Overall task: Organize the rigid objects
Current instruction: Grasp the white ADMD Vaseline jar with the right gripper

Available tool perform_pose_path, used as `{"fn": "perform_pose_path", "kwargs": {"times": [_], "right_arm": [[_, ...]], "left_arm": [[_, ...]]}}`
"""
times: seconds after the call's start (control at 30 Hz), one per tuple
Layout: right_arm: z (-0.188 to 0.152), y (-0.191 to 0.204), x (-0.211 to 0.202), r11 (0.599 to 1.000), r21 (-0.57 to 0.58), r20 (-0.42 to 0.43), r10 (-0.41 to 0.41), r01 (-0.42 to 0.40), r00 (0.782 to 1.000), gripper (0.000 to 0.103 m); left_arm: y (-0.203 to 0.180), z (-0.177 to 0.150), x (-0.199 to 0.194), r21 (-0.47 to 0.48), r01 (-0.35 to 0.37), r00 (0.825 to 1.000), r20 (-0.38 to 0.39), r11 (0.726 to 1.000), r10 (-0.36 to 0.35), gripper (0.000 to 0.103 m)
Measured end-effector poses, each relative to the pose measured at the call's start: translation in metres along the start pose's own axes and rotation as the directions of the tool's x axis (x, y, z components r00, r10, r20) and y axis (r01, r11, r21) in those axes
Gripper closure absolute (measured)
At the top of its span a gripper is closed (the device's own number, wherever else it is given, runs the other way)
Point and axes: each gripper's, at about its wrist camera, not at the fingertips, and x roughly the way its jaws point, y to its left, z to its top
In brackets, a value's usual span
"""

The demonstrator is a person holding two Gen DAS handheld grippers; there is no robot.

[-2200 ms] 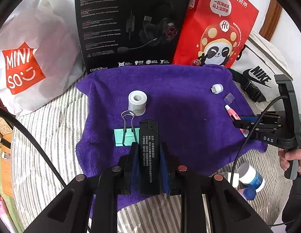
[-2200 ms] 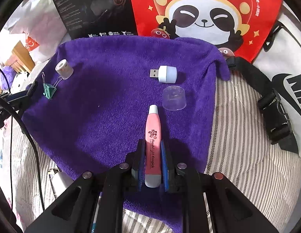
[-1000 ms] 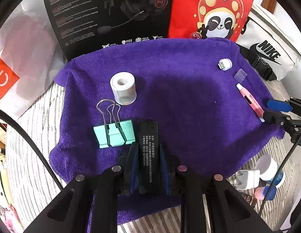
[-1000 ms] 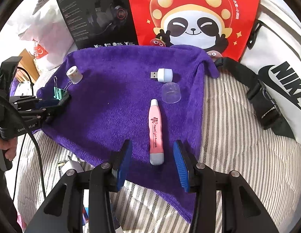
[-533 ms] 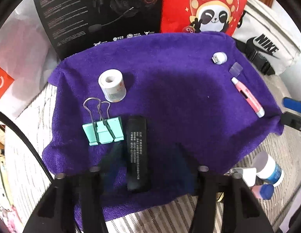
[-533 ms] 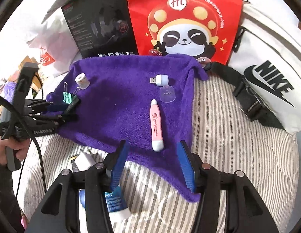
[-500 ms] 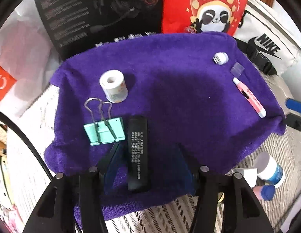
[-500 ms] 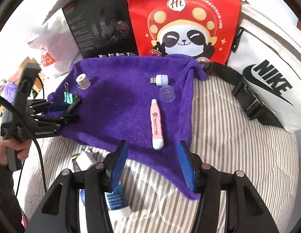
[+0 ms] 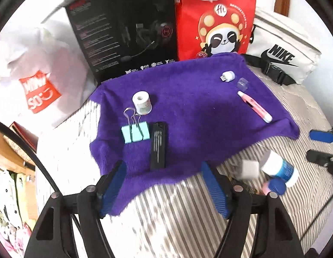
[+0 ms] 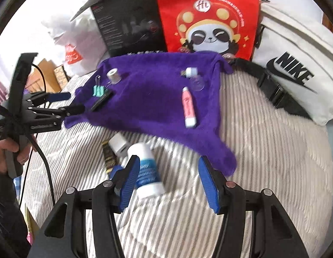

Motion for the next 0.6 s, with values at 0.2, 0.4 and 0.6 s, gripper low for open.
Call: {"fn": "perform_pose_path", "kwargs": {"times": [0.2, 0.4, 0.6], "right_arm": [[-0.02, 0.011, 0.01, 0.999, -0.027, -0.036, 0.026, -0.027, 0.999, 0.047], [-0.022, 0.018, 0.022, 0.997, -0.07, -0.054, 0.026, -0.029, 0.998, 0.047], [-0.021, 0.018, 0.039, 0.995, -0.099, -0.084, 0.012, -0.021, 0.996, 0.048]], "left_arm": [[0.007, -0.034, -0.007, -0.116, 0.066, 0.997, -0.027, 0.991, -0.069, 0.03], [0.008, -0.066, -0.008, -0.178, 0.065, 0.996, -0.043, 0.982, -0.074, 0.03], [0.013, -0.095, -0.012, -0.249, 0.076, 0.994, -0.06, 0.965, -0.094, 0.029]]}}
